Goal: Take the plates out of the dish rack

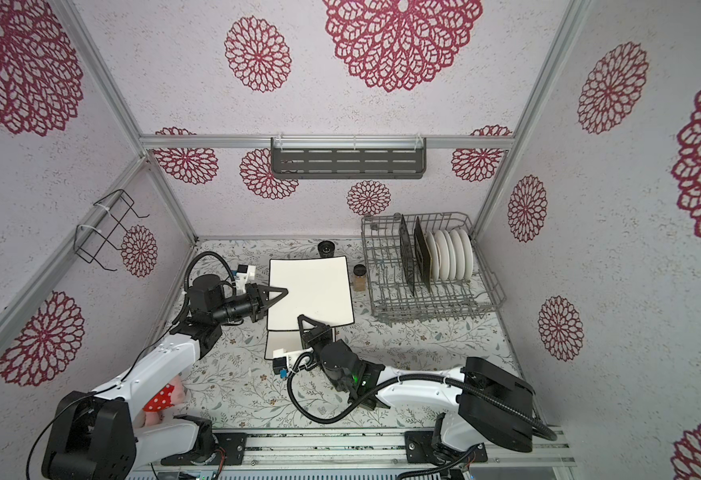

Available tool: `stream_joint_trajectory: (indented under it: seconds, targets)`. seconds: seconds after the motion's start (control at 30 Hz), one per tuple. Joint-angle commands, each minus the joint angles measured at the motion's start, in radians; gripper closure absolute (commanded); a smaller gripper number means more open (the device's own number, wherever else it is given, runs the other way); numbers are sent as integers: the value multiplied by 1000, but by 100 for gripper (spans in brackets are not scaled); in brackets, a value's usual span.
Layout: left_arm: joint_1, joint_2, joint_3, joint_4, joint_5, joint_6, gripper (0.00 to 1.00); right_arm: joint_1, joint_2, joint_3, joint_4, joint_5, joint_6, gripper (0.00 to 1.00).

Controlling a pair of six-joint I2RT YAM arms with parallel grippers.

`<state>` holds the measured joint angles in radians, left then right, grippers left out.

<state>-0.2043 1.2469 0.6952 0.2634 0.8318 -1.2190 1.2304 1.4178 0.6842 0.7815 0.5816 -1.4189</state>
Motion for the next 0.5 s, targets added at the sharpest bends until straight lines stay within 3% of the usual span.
stream_joint_trajectory:
  seconds: [0.0,0.2,0.47]
  targets:
    - [-10,-5,12,23,41,70,100,-17,-14,8,141,10,-44,95]
    - [-10,1,30,-11,32,93,100,-17,-11,-10,167,11,-49,89]
    - [-10,-4,60,-70,1,127,100,-17,-24,-49,200,-8,-56,60]
